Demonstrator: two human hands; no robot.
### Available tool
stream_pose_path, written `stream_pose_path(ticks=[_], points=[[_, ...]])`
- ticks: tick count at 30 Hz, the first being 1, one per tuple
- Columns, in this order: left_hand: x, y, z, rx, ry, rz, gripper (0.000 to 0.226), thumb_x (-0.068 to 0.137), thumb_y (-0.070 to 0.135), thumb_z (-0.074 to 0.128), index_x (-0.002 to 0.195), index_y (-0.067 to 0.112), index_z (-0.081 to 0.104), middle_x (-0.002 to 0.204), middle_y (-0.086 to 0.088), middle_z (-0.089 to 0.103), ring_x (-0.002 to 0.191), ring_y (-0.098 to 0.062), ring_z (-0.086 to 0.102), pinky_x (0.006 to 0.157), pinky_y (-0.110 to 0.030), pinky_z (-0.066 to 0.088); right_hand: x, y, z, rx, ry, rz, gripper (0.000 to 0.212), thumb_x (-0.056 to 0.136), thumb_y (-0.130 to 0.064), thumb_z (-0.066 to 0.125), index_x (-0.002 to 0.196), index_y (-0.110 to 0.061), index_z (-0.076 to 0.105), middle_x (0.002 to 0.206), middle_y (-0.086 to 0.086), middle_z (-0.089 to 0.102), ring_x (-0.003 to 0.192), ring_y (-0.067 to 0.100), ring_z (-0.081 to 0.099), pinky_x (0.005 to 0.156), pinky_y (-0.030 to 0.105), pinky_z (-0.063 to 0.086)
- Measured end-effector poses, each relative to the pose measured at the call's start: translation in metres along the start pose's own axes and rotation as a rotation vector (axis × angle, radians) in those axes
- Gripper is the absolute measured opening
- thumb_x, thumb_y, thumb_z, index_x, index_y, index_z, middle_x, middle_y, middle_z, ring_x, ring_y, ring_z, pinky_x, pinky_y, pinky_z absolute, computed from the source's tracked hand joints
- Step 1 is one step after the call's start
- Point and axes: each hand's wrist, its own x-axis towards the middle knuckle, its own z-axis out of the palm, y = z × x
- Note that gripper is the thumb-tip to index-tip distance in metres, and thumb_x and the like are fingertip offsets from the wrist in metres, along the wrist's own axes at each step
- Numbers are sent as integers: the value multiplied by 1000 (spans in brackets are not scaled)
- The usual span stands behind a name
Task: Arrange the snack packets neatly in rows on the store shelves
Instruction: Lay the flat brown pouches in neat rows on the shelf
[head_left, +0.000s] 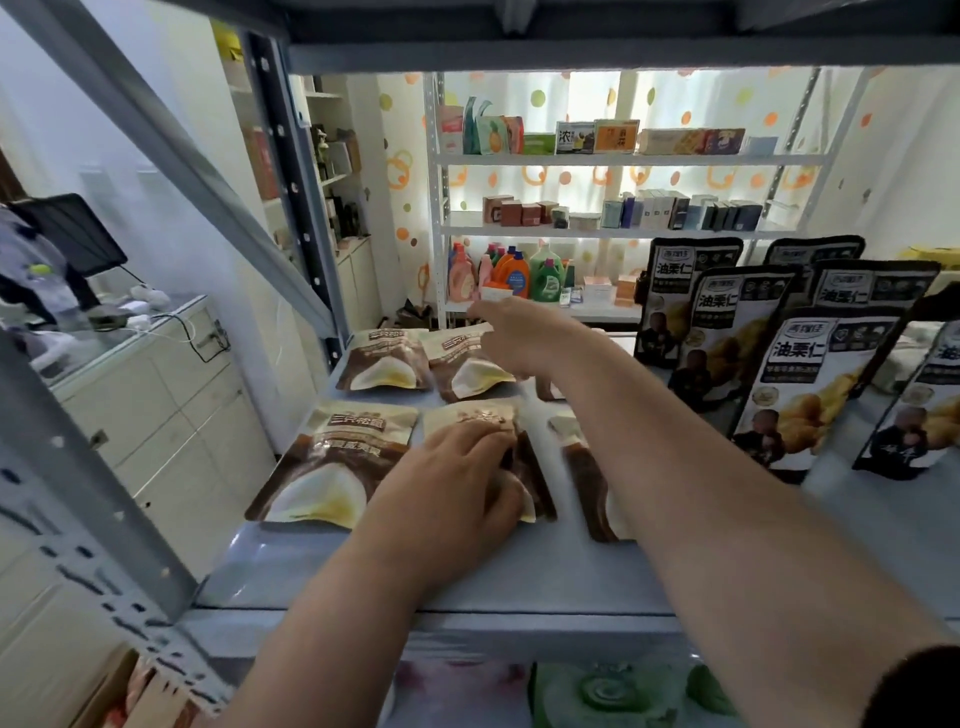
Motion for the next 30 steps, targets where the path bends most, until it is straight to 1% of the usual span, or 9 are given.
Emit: stream_pose_path(ticks=[3,5,8,14,16,20,22,26,30], points=[[-2,-3,1,-28,4,9,55,89,53,41,139,30,48,142,10,46,129,-8,36,104,-20,22,4,14,23,-73,40,-91,48,100,-22,41,148,-22,38,157,3,31,141,24,29,111,40,29],[-2,-3,2,-39,7,15,57,88,53,42,139,30,47,144,11,44,130,-8,34,104,-20,21,7,16,33,-158,-34,-131,46,101,-19,38,146,-19,42,156,3,31,142,26,26,114,44,27],[-1,-3,1,-58,8,8,58,88,54,42,142,32,44,147,13,40,132,-5,27,105,-19,16,9,16,41,-209,-120,-103,48,100,-22,33,147,-27,39,153,4,38,138,26,36,108,45,35],[-2,-5,2,-113,-15,36,63,86,57,41,144,34,41,149,15,36,137,-3,23,111,-25,23,10,21,44,-290,-8,-62,39,97,-32,37,131,-25,55,135,3,55,119,26,48,97,38,39],[-3,-4,2,-118,-19,49,64,85,58,40,144,34,41,150,15,36,137,-3,23,112,-25,23,9,21,44,-253,-9,-8,37,94,-35,41,126,-26,56,132,1,56,118,25,48,97,43,44],[-2,-4,3,-124,-13,53,63,85,58,41,143,34,42,149,14,38,136,-4,25,110,-23,21,9,20,48,-213,13,-18,38,91,-39,46,121,-17,51,123,5,58,108,24,54,86,40,46],[-3,-4,3,-129,-21,50,62,86,57,42,143,35,42,149,14,37,136,-3,25,108,-20,19,11,21,49,-204,4,-35,42,89,-42,46,124,-19,49,123,6,58,106,25,55,82,40,45],[-2,-7,4,-149,-37,43,61,86,59,41,144,37,40,150,17,35,137,-1,23,108,-19,17,15,23,50,-243,-27,-70,50,92,-46,42,139,-28,45,141,1,53,125,23,49,102,42,40],[-3,-7,5,-167,-61,50,59,90,53,36,146,35,38,152,16,33,139,-1,20,111,-20,16,18,25,51,-324,-24,-101,51,99,-44,35,146,-27,40,151,1,43,136,20,40,111,40,29]])
